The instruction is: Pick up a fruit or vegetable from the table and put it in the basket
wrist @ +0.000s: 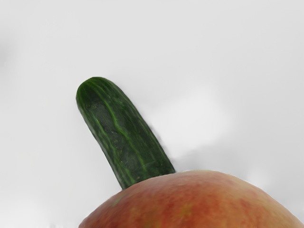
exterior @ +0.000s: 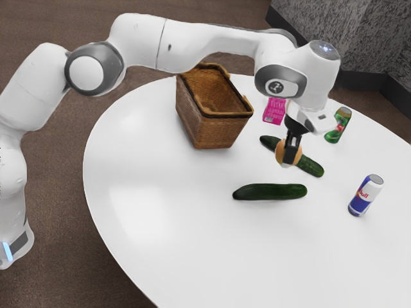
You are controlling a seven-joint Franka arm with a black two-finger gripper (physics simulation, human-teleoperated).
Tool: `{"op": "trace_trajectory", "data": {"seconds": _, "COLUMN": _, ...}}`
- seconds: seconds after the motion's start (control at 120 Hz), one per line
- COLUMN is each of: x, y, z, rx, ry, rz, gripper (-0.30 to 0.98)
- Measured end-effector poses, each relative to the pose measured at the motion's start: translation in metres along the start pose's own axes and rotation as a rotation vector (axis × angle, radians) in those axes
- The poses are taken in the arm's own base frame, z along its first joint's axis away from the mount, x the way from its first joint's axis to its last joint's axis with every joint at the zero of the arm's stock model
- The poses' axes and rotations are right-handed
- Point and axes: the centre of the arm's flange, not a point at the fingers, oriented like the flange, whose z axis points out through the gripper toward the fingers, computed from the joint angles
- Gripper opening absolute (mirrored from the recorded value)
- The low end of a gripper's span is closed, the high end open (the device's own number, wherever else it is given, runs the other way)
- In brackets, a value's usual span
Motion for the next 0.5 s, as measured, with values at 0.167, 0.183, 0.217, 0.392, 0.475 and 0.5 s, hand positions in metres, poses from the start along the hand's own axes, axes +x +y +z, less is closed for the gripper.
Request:
{"op": "trace_trajectory", "data": {"seconds": 0.167, "x": -0.120, "y": -0.083, "z": -0.042, "rx": 0.059, "ry": -0.104, "rz": -0.262, "gripper": 0.12}}
{"op": "trace_trajectory", "data": {"seconds": 0.183, "x": -0.129, "y": -0.093, "z": -0.042, "rx": 0.058, "ry": -0.110, "rz": -0.284, "gripper": 0.12}}
{"op": "trace_trajectory", "data": {"seconds": 0.217, "x": -0.146, "y": -0.114, "z": -0.039, "rx": 0.055, "ry": -0.124, "rz": -0.325, "gripper": 0.10}}
{"op": "trace_trajectory", "data": {"seconds": 0.392, "x": -0.189, "y": -0.199, "z": 0.006, "rx": -0.014, "ry": -0.177, "rz": -0.420, "gripper": 0.04}}
{"op": "trace_trajectory", "data": {"seconds": 0.475, "x": -0.197, "y": -0.221, "z": 0.031, "rx": -0.046, "ry": -0.195, "rz": -0.420, "gripper": 0.01}}
{"op": "trace_trajectory", "data": {"seconds": 0.5, "x": -0.198, "y": -0.223, "z": 0.035, "rx": -0.053, "ry": -0.198, "rz": -0.414, "gripper": 0.00}}
